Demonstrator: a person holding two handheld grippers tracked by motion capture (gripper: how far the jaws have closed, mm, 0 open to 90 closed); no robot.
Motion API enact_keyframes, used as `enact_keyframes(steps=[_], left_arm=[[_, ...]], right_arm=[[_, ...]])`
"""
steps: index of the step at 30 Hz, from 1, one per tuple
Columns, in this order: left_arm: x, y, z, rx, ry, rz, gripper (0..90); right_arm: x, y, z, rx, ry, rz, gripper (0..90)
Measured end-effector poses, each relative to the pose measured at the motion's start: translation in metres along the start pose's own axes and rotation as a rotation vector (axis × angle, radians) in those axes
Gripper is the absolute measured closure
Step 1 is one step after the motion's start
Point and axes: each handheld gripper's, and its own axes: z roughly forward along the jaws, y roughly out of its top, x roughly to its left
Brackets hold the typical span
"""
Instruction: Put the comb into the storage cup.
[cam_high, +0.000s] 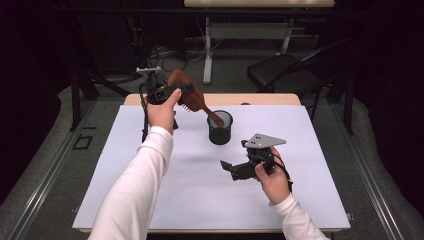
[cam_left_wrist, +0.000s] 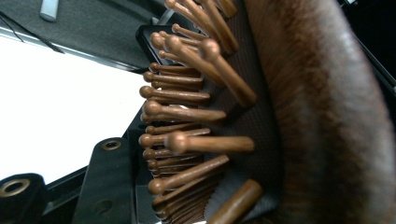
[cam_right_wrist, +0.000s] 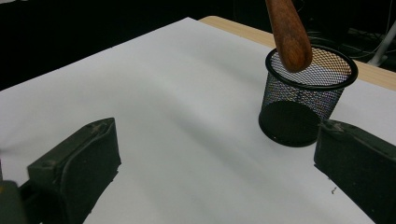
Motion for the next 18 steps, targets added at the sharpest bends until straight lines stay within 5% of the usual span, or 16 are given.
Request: enact_keyframes(steps=[18], left_arm=[[0.002, -0.003, 0.014, -0.028, 0.025, 0.005, 47.2]], right_arm=[[0.0, 0.0, -0.001, -0.001, 0.001, 0.001, 0.1]])
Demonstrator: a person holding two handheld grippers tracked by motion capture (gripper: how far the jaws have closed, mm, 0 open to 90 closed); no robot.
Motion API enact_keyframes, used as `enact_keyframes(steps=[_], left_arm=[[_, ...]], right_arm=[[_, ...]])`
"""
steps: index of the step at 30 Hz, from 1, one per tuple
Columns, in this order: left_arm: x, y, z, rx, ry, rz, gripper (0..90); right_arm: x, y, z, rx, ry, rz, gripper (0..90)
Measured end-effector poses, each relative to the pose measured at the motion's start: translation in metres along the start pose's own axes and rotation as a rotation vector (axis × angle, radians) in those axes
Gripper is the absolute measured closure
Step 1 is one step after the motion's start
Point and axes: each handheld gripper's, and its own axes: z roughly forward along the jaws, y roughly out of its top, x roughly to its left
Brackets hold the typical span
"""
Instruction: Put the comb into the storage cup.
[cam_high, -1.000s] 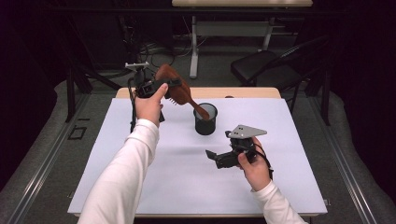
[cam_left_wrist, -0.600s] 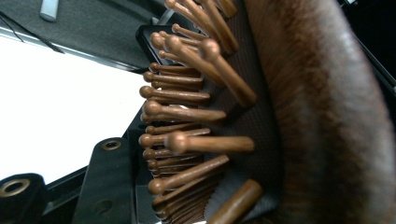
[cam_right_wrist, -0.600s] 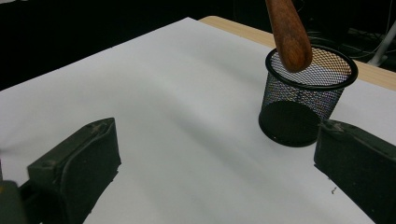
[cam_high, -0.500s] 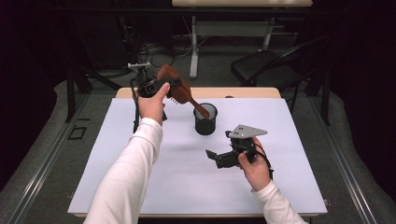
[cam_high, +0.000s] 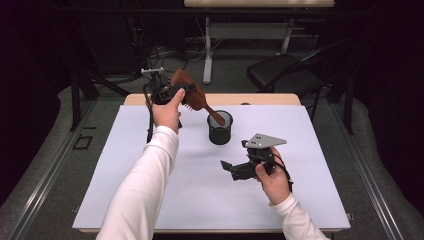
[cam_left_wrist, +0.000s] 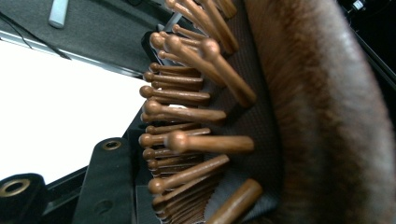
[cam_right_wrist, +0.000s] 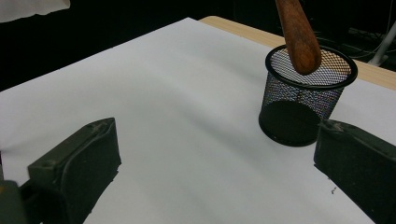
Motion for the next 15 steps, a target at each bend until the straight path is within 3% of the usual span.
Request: enact_keyframes(steps=[15], left_arm=[[0.001, -0.007, 0.019, -0.004, 0.026, 0.003, 47.2]], right_arm=[[-0.004, -0.001, -0.004, -0.006, -0.001, 0.014, 0.2]])
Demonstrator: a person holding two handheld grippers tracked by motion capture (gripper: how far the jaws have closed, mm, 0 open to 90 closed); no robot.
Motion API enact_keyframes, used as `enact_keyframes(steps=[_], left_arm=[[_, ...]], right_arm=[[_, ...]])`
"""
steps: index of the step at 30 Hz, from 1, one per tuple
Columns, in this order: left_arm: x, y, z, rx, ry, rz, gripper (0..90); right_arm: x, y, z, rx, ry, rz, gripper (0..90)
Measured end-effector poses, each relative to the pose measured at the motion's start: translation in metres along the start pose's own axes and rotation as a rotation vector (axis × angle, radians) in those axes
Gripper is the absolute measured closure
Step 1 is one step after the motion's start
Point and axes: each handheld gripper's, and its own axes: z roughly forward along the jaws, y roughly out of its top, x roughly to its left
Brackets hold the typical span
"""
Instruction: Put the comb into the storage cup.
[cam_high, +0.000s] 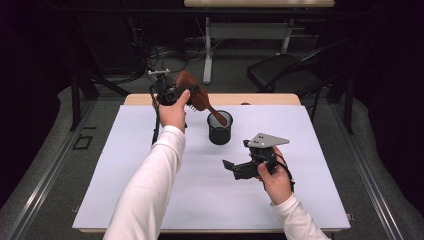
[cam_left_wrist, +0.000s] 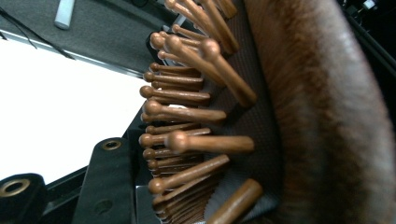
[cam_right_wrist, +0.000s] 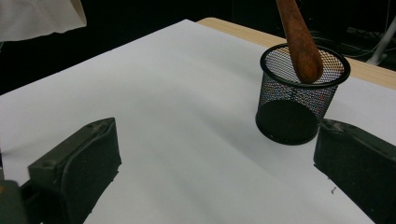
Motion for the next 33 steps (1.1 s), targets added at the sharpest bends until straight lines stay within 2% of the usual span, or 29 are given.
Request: enact_keyframes(steps=[8, 15, 33], left_arm=[[0.0, -0.005, 0.008, 0.006, 0.01, 0.009, 47.1], [-0.001, -0.008, 0.013, 0.007, 0.018, 0.033, 47.1], [0.0, -0.017, 0.024, 0.012, 0.036, 0.053, 47.2]], right_arm=[[-0.002, 0.0, -0.002, -0.007, 0.0, 0.005, 0.3], [-0.003, 0.0, -0.003, -0.007, -0.003, 0.008, 0.4], [-0.004, 0.001, -0.004, -0.01, -0.001, 0.001, 1.0]])
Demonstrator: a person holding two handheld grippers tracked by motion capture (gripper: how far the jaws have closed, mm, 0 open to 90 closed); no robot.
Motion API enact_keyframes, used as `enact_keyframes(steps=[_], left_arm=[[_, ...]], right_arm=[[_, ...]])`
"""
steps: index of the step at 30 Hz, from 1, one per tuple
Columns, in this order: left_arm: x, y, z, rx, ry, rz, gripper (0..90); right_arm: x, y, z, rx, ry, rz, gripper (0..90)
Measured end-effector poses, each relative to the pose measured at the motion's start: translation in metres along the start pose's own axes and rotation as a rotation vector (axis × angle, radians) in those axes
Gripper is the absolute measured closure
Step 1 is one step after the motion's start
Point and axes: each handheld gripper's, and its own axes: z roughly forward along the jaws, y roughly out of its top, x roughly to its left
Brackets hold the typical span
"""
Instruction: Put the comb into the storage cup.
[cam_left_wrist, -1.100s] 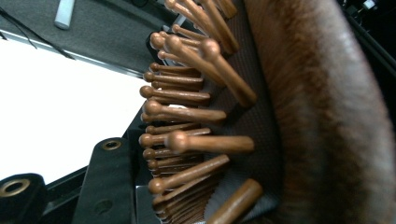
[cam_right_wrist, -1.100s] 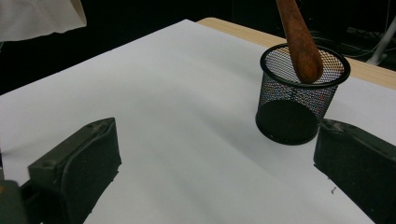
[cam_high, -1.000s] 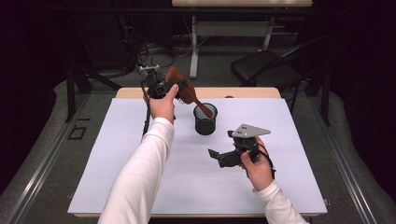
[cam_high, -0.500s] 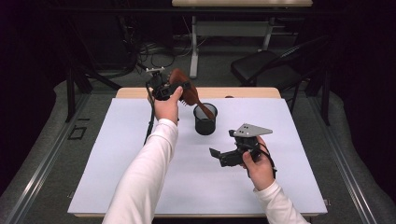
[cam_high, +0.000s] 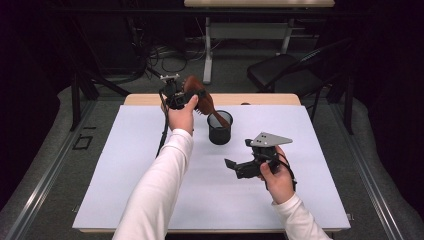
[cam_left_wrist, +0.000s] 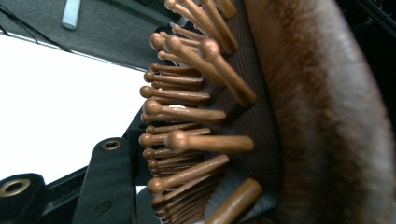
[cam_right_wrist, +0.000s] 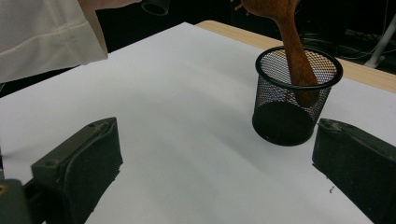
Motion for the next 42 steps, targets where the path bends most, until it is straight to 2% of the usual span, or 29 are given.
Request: enact_keyframes(steps=[33, 42], left_arm=[[0.0, -0.019, 0.021, 0.046, 0.033, 0.065, 47.4], [0.004, -0.024, 0.026, 0.053, 0.035, 0.064, 47.4]], right_arm=[[0.001, 0.0, 0.002, 0.009, -0.001, -0.005, 1.1], [0.001, -0.001, 0.004, 0.013, -0.002, -0.007, 1.1]])
